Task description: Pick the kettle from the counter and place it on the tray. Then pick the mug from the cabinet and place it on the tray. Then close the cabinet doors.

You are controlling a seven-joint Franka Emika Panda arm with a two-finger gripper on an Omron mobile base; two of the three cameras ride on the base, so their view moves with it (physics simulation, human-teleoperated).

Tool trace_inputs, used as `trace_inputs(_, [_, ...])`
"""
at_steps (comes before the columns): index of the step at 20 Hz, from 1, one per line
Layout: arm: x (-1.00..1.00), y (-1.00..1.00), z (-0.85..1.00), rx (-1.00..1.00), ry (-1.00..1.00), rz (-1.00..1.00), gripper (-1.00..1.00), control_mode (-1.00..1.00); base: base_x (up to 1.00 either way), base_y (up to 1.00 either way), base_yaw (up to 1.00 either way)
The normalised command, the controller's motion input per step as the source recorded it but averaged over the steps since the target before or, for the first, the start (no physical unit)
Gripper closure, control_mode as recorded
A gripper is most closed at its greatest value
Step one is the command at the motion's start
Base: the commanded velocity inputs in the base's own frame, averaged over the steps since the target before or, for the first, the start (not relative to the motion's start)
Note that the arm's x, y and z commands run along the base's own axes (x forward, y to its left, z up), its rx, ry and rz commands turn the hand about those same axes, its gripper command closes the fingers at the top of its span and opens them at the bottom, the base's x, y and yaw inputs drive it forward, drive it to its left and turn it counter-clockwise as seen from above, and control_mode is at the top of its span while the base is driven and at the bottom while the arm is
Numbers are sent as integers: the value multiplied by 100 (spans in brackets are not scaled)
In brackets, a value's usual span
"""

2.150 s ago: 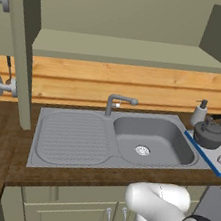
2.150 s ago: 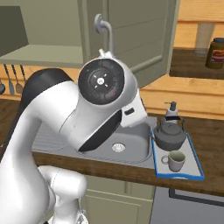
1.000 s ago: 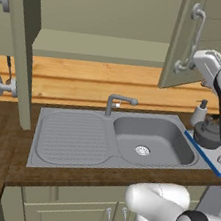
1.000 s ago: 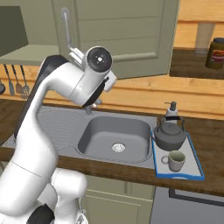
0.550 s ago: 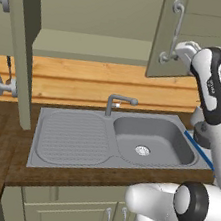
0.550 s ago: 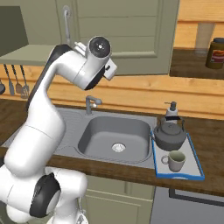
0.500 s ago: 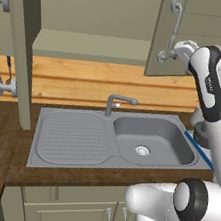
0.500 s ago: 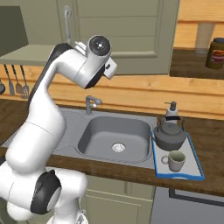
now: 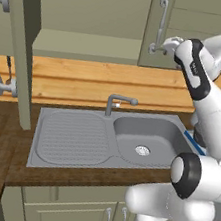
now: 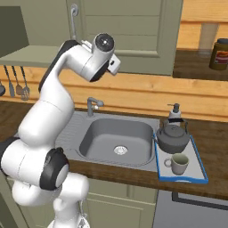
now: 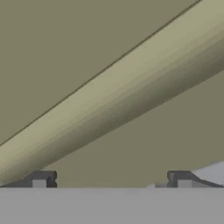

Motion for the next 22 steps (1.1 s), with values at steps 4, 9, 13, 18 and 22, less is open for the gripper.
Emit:
trace_inputs(4, [62, 3, -22, 0, 0, -4, -100, -100, 0, 0, 0])
trace_inputs(9, [30, 3, -19, -2, 0, -5, -100, -100, 0, 0, 0])
trace_inputs(13, [-38, 11, -1, -4, 0, 0, -100, -100, 0, 0, 0])
trace_inputs(18, [-64, 28, 0, -9, 3, 15, -100, -100, 0, 0, 0])
trace_inputs(22, [-77, 27, 5, -23, 0, 21, -100, -100, 0, 0, 0])
